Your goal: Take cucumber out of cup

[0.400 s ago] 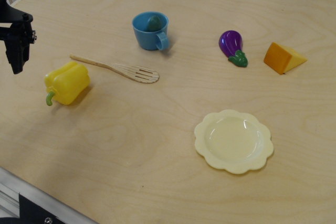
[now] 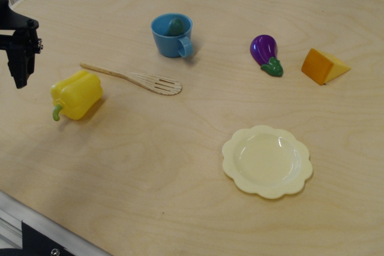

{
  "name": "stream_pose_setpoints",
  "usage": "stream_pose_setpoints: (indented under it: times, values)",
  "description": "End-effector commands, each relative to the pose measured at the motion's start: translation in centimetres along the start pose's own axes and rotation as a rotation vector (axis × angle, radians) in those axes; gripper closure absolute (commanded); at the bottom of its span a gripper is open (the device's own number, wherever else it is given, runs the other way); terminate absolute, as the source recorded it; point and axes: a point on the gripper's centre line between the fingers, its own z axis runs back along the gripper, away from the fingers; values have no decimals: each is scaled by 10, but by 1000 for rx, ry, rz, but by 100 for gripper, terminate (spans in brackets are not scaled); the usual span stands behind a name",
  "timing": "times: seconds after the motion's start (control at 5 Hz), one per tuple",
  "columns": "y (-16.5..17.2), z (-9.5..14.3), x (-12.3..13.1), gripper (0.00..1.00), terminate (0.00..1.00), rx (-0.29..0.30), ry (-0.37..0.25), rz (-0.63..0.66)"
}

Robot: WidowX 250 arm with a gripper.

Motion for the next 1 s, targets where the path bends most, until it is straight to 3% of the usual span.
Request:
stream_pose_setpoints:
  times: [0.0, 0.2, 0.4, 0.8]
  values:
    - [-40, 19, 43, 0, 0, 64, -79, 285]
    - [-67, 24, 67, 0, 0, 38, -94, 401]
    - [-91, 31, 92, 0, 0, -69, -125, 544]
    - [-117, 51, 129, 0, 0, -227, -259, 764]
